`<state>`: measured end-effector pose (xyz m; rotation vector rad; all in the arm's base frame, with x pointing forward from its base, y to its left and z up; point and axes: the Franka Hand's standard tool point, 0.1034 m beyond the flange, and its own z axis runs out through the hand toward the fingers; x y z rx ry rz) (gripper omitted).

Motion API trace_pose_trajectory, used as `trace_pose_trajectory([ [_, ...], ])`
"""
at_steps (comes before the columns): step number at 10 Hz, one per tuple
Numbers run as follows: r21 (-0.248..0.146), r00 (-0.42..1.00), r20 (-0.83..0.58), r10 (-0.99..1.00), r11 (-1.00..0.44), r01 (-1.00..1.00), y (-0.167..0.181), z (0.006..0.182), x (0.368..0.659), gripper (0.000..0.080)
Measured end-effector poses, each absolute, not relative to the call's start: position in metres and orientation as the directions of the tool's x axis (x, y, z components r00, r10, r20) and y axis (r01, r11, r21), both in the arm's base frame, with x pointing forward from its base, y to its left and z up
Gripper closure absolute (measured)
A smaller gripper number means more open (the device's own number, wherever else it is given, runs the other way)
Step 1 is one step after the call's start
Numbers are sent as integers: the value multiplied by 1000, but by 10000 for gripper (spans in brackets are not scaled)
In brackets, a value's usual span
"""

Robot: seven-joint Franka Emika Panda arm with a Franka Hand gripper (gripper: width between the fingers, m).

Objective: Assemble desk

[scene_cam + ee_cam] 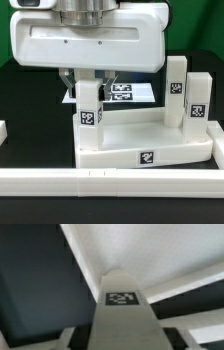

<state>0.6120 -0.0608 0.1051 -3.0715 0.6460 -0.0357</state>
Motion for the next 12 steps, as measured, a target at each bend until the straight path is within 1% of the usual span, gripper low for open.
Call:
trace_pose_trajectory([
  [2,-12,824,19,-566,-824,-566,-61,105,611,511],
  [4,-20,698,15,-716,-699,-715,-61,104,611,511],
  [6,-40,567,4,-823,-567,-823,-61,104,611,511],
  [7,-45,469,-4,-883,-469,-882,-61,104,612,511],
  [9,-52,348,-4,-937,-348,-936,-61,104,613,511],
  [12,-55,127,-22,-992,-126,-990,-58,104,614,509],
])
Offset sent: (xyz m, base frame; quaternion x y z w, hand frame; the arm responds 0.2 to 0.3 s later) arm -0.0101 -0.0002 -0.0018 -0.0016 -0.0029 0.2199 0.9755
